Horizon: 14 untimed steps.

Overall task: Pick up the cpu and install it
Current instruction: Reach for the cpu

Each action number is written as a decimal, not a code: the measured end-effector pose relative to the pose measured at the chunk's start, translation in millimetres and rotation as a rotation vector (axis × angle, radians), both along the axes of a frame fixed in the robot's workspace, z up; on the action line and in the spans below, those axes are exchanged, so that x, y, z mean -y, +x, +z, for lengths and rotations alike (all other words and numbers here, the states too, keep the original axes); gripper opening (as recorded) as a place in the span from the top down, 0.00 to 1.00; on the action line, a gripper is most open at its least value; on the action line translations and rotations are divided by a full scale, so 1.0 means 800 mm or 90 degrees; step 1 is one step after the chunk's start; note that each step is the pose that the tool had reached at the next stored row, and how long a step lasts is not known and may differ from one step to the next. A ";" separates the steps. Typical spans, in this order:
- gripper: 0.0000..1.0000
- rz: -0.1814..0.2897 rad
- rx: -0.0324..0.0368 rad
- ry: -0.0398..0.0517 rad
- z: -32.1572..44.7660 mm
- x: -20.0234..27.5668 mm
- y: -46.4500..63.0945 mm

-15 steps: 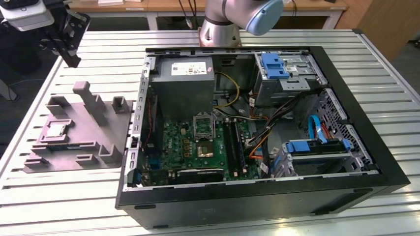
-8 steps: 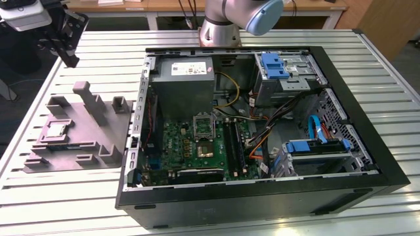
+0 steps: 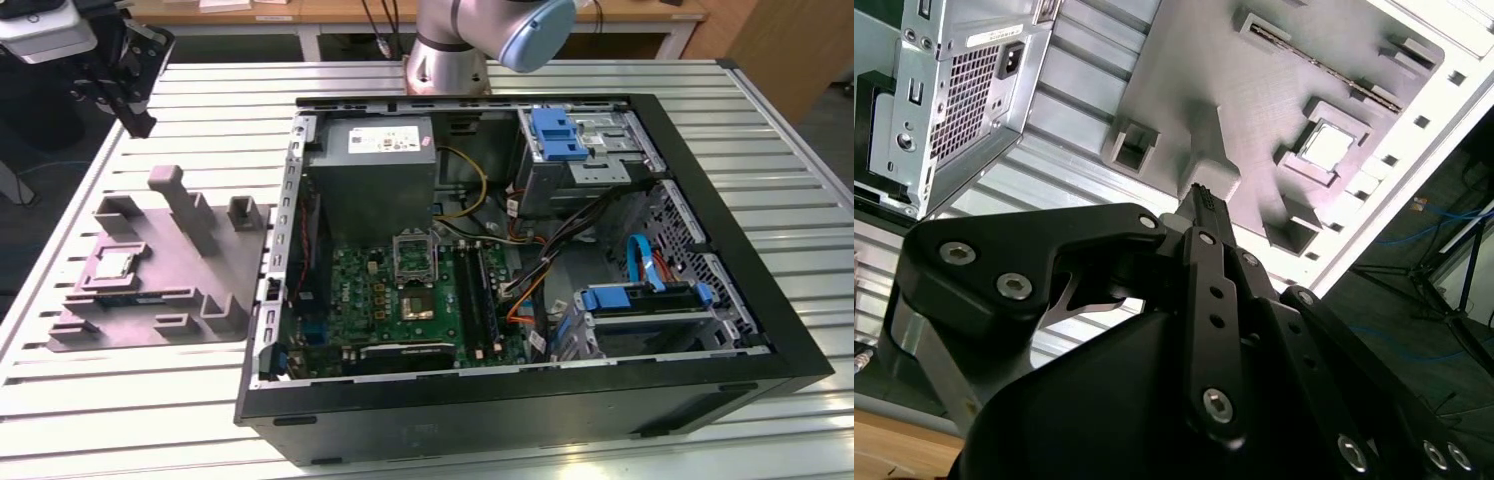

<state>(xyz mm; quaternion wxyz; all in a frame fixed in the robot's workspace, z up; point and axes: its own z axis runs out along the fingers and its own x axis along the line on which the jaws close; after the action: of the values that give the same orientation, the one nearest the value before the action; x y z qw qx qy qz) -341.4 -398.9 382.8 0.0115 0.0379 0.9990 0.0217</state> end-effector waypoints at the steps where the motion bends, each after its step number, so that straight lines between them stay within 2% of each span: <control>1: 0.89 0.000 0.0000 0.0000 0.0000 0.0000 0.000; 9: 0.89 0.000 0.0000 0.0000 0.0000 0.0000 -0.003; 12: 0.89 0.000 0.0000 0.0000 -0.0001 0.0000 -0.011; 14: 0.89 0.000 0.0001 0.0000 -0.0002 0.0000 -0.020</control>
<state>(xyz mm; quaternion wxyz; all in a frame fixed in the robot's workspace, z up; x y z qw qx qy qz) -357.5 -399.0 382.7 0.0115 0.0379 0.9990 0.0217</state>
